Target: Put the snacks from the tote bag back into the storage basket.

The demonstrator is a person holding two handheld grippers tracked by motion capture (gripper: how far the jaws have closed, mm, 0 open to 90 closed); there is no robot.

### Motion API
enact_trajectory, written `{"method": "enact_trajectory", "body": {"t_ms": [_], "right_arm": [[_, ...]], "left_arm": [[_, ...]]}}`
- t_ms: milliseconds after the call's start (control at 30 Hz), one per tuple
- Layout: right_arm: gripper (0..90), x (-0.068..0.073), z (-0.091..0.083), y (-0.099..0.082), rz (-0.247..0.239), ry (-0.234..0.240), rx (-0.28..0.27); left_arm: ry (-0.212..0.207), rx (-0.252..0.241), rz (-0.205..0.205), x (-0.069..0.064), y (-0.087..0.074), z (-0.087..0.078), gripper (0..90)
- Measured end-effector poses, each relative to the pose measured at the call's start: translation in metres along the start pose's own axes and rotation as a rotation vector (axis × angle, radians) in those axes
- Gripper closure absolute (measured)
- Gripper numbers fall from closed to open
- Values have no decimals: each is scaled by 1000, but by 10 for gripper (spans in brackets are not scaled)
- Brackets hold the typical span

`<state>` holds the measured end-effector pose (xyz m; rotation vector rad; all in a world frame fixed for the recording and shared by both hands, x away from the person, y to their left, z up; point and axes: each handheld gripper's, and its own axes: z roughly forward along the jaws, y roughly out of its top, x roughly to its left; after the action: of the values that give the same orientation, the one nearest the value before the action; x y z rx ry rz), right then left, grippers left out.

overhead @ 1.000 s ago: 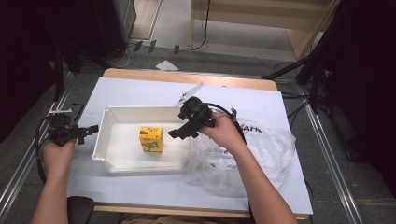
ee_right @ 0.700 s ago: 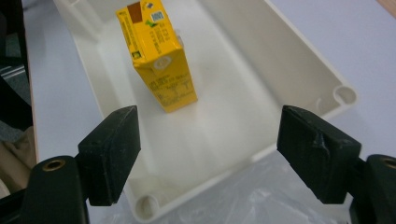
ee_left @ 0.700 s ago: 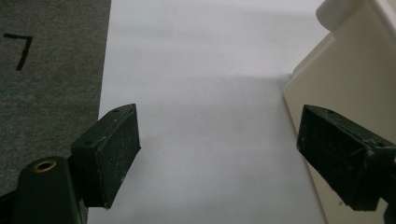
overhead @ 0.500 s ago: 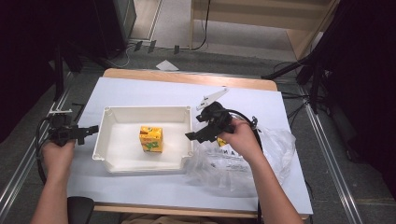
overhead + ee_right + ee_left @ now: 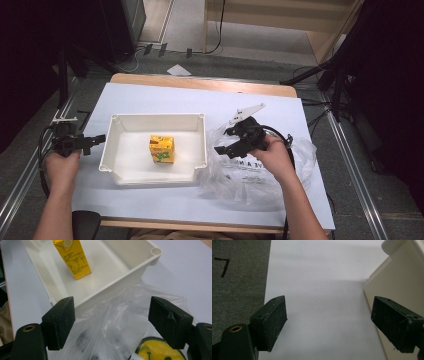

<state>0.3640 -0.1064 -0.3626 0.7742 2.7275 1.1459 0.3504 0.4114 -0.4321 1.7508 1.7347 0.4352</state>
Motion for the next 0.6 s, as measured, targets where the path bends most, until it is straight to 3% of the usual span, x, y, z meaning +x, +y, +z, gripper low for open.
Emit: {"method": "enact_trajectory", "body": {"t_ms": [600], "right_arm": [[228,-22,-11,-44,89,-69,-4]], "left_arm": [[-2,-2,3,-1,0,0,142]]}}
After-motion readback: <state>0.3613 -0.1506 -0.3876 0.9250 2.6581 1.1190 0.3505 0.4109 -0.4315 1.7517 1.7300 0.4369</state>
